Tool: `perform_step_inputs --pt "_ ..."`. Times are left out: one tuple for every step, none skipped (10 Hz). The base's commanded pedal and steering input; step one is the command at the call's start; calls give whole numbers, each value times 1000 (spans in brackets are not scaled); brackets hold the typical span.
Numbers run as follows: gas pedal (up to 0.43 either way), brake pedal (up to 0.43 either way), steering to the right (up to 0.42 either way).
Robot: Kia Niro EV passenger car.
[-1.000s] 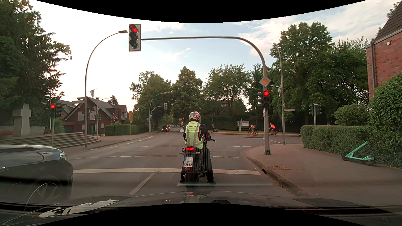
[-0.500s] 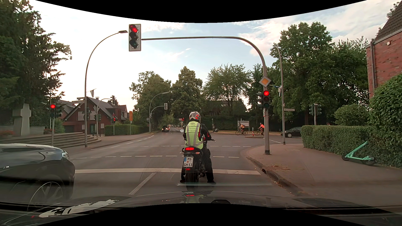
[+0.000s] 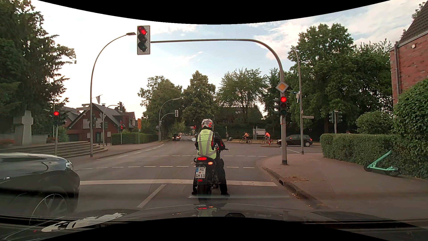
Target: Follow the waypoints while adhering to traffic rules and regulations
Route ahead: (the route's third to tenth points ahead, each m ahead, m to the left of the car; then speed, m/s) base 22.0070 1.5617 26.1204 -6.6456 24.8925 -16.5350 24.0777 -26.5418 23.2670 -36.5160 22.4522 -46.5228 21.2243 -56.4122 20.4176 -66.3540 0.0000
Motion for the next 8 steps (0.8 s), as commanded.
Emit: perform_step_inputs --pt "0 0 -16" --pt "0 0 -16" --pt "0 0 -16" --pt "0 0 -16" --pt "0 0 -16" --pt "0 0 -16" --pt "0 0 -16" --pt "0 0 -16"
